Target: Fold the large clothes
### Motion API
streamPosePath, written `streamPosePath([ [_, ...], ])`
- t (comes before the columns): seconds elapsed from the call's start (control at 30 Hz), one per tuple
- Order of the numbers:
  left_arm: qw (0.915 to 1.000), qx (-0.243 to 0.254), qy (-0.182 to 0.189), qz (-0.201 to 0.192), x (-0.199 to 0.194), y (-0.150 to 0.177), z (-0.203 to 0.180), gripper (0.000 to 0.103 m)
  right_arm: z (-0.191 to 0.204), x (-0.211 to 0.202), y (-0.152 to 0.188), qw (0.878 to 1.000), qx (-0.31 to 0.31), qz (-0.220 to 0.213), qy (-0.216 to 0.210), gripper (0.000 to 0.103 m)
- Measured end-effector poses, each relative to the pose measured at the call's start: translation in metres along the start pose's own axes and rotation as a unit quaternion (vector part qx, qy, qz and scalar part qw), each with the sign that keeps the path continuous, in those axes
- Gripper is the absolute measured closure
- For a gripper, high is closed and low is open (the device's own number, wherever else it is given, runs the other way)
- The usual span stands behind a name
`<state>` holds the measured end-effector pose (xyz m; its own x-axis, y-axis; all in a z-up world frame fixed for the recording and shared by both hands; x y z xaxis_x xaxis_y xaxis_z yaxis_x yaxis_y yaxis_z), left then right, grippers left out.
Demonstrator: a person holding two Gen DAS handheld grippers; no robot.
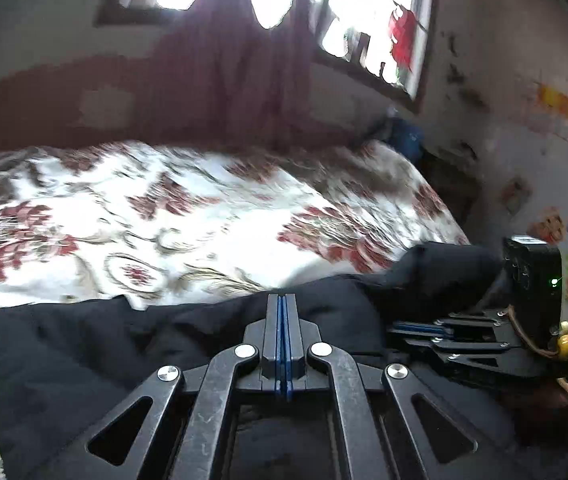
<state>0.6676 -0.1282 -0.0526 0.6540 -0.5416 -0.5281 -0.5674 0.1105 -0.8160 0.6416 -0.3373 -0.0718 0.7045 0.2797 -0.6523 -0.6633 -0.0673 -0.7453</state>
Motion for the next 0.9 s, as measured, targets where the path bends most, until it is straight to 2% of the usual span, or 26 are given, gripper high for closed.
streamPosePath([
  [0.07, 0.9977, 0.019, 0.010, 0.065, 0.025, 0.005, -0.011, 0.101, 0.000, -0.001, 0.003, 1.000, 0.005, -0.001, 0.003, 0.101],
  [0.1, 0.9953, 0.039, -0.001, 0.088, 0.036, 0.012, -0.017, 0.101, 0.000, 0.001, 0.003, 1.000, 0.004, 0.002, 0.006, 0.101],
  [0.13, 0.9945, 0.043, -0.004, 0.095, 0.039, 0.015, -0.018, 0.101, 0.001, 0.005, 0.003, 1.000, 0.003, 0.008, 0.008, 0.101],
  [0.23, 0.9937, 0.033, -0.012, 0.106, 0.047, 0.023, -0.018, 0.101, -0.004, 0.016, 0.002, 0.999, 0.012, 0.030, 0.007, 0.102],
  [0.3, 0.9913, 0.050, -0.045, 0.113, 0.060, 0.029, -0.023, 0.101, -0.003, 0.014, 0.003, 1.000, 0.012, 0.026, 0.005, 0.102],
  [0.37, 0.9857, 0.090, -0.089, 0.111, 0.065, 0.029, -0.037, 0.101, -0.002, -0.001, 0.004, 1.000, 0.014, -0.002, -0.008, 0.102],
  [0.43, 0.9841, 0.103, -0.108, 0.096, 0.056, 0.026, -0.040, 0.101, -0.001, -0.018, 0.005, 1.000, 0.018, -0.013, -0.004, 0.101],
  [0.53, 0.9879, 0.072, -0.107, 0.086, 0.030, 0.019, -0.038, 0.101, 0.001, -0.049, 0.006, 0.999, 0.018, -0.025, 0.010, 0.097],
  [0.63, 0.9902, 0.035, -0.101, 0.090, 0.000, 0.013, -0.039, 0.101, -0.003, -0.084, 0.008, 0.998, 0.038, -0.039, 0.014, 0.088],
  [0.73, 0.9918, -0.009, -0.095, 0.085, -0.034, 0.012, -0.043, 0.098, -0.003, -0.113, 0.012, 0.998, 0.053, -0.042, 0.017, 0.062],
  [0.77, 0.9913, -0.022, -0.098, 0.084, -0.042, 0.013, -0.044, 0.091, -0.002, -0.123, 0.014, 0.997, 0.054, -0.047, 0.018, 0.052],
  [0.83, 0.9905, -0.046, -0.101, 0.081, -0.066, 0.010, -0.052, 0.075, 0.003, -0.144, 0.017, 0.997, 0.053, -0.055, 0.018, 0.047],
  [0.87, 0.9907, -0.053, -0.099, 0.076, -0.077, 0.009, -0.057, 0.058, 0.005, -0.154, 0.018, 0.997, 0.050, -0.056, 0.020, 0.043],
  [0.9, 0.9912, -0.059, -0.099, 0.066, -0.084, 0.006, -0.060, 0.034, 0.009, -0.166, 0.019, 0.997, 0.047, -0.060, 0.027, 0.038],
])
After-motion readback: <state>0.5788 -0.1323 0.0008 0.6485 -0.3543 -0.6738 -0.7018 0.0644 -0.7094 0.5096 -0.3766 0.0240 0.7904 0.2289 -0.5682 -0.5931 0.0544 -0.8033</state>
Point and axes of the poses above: each gripper's, at about its wrist camera, not at the fingertips, and x roughly the way its jaws point, z to its left, y to its underside, the point moved 1 cm from there along x, roughly the way its jaws point, and after that the axes turned 1 degree about -z, right-handed, at the moved point
